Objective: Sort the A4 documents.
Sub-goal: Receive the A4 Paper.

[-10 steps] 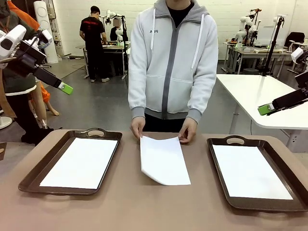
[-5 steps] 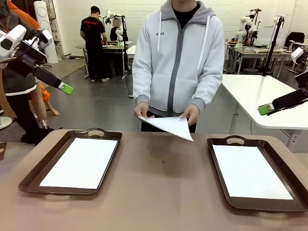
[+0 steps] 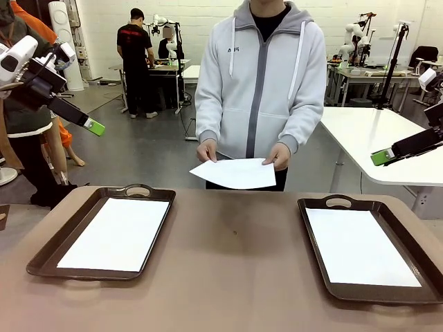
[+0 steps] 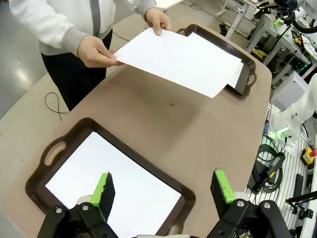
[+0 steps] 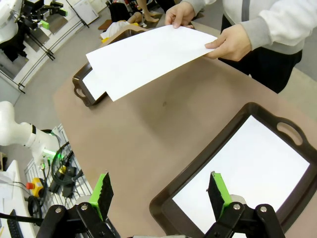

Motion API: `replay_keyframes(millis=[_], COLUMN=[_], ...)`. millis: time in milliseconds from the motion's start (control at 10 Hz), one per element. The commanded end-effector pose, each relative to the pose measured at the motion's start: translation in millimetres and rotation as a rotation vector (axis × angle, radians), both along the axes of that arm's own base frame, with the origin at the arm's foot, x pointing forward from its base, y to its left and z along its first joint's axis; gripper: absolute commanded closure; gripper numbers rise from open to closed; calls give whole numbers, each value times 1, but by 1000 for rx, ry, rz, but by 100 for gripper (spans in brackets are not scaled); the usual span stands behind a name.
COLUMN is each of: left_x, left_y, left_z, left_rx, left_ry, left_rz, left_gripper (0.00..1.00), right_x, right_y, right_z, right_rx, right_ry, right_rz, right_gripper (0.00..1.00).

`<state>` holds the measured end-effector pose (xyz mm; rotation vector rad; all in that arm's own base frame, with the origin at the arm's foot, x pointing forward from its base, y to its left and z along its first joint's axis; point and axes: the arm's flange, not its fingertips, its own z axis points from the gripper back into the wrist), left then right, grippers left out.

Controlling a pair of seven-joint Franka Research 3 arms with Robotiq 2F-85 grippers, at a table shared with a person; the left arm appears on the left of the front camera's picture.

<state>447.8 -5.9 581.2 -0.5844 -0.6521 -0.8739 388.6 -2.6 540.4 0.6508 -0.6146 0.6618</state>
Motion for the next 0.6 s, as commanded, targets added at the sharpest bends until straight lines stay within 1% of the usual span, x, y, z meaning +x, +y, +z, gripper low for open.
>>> replay_keyframes(millis=[0, 500], left_x=[-1, -1], left_y=[-1, -1], left_z=[1, 1], left_rx=[3, 3], left_ry=[-2, -2], left_rz=[-4, -4], left_gripper=[0, 0], right_x=[0, 0], right_y=[0, 0], right_z=[0, 0], right_rx=[0, 0], right_ry=[-2, -2], right_rz=[4, 4], right_gripper=[0, 0])
